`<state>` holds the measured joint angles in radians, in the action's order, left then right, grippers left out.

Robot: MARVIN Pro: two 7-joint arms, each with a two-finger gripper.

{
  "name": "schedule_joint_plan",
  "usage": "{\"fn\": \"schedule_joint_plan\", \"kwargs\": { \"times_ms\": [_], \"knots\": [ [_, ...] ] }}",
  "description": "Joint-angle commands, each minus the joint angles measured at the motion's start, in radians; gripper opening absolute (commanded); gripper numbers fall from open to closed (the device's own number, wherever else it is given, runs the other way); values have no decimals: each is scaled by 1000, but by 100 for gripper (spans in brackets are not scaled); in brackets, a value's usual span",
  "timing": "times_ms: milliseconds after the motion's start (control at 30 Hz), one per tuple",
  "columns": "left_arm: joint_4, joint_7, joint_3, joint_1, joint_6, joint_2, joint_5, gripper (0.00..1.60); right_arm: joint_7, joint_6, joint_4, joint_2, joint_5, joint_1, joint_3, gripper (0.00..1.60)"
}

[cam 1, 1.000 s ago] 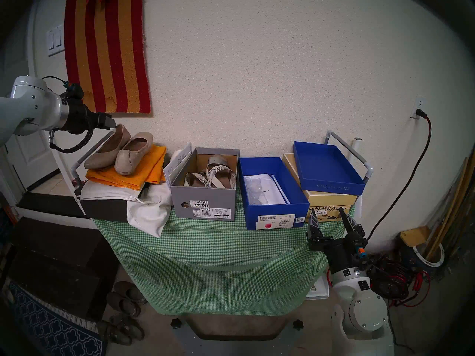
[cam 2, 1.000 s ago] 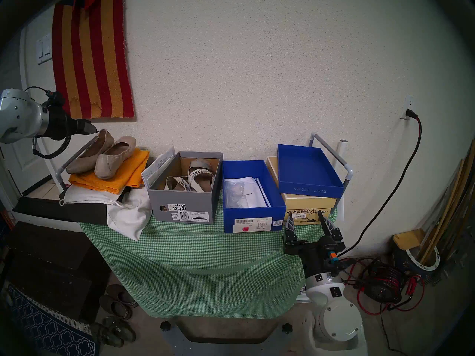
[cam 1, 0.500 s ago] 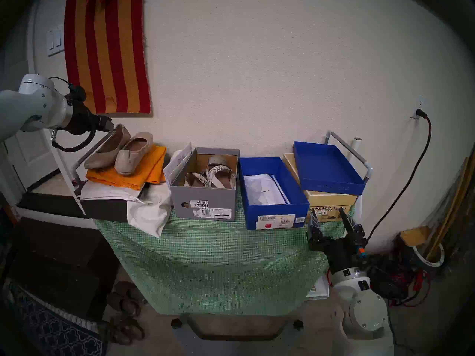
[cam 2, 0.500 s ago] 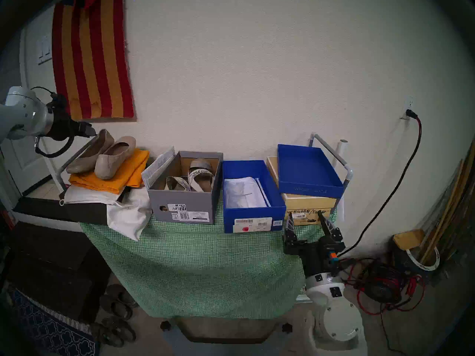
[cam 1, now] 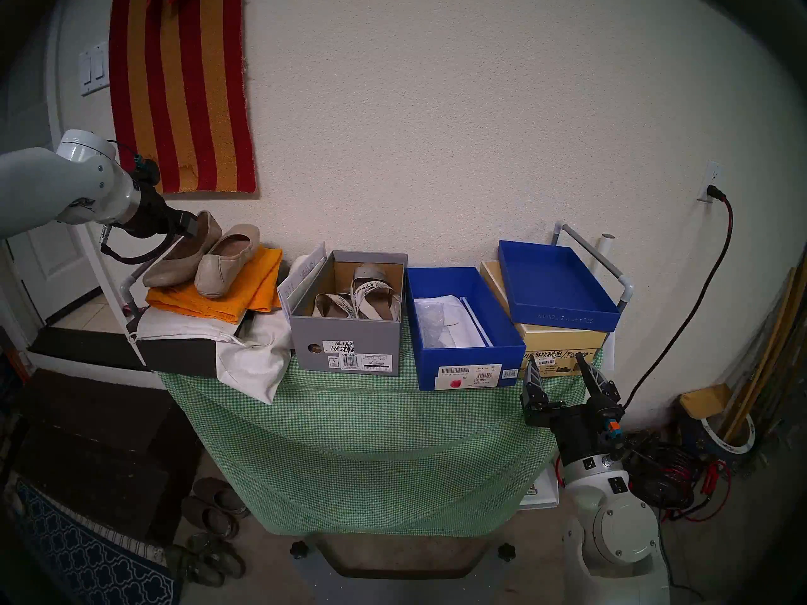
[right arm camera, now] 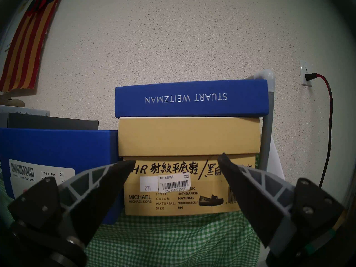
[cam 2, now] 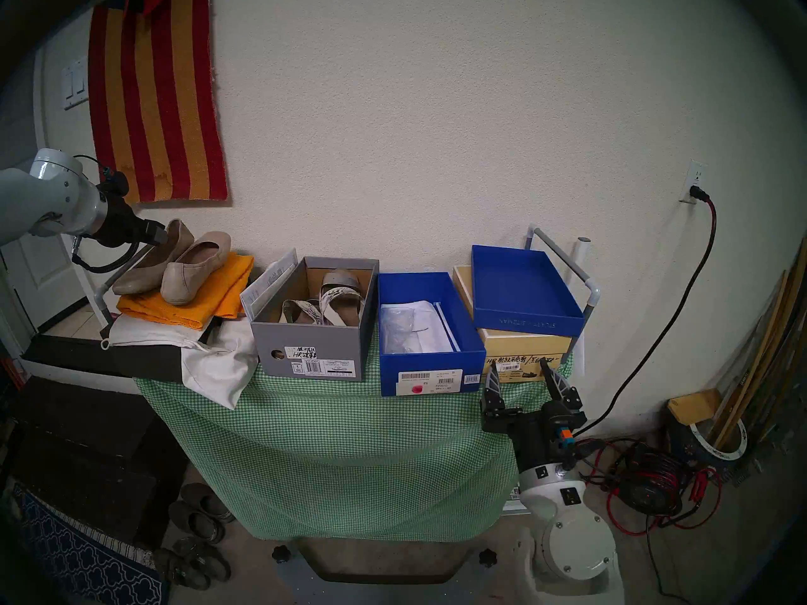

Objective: Put shoes into shoe box

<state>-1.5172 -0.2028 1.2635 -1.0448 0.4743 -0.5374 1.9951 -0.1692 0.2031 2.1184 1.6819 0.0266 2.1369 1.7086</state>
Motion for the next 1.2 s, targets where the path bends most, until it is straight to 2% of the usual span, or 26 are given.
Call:
{"fn": "schedule_joint_plan", "kwargs": {
  "times_ms": [0, 367, 400, 433, 733, 800, 933, 1167],
  "knots": [
    [58, 2, -21, 115, -5, -88, 37, 160, 0, 0, 0, 0, 0, 0, 0, 160],
    [168, 8, -61, 256, -7, -190, 110, 160, 0, 0, 0, 0, 0, 0, 0, 160],
    [183, 8, -67, 272, -8, -199, 117, 106, 0, 0, 0, 0, 0, 0, 0, 160],
    [193, 10, -67, 277, -6, -206, 124, 0, 0, 0, 0, 0, 0, 0, 0, 160],
    [349, 29, -102, 391, 2, -282, 206, 0, 0, 0, 1, 0, 0, 0, 0, 160],
    [386, 32, -128, 419, -2, -289, 234, 0, 0, 0, 1, 0, 0, 0, 0, 160],
    [443, 49, -176, 408, 17, -299, 299, 0, 0, 0, 1, 0, 0, 0, 0, 160],
    [566, 95, -243, 392, 131, -359, 385, 0, 0, 0, 1, 0, 0, 0, 0, 160]
  ]
}}
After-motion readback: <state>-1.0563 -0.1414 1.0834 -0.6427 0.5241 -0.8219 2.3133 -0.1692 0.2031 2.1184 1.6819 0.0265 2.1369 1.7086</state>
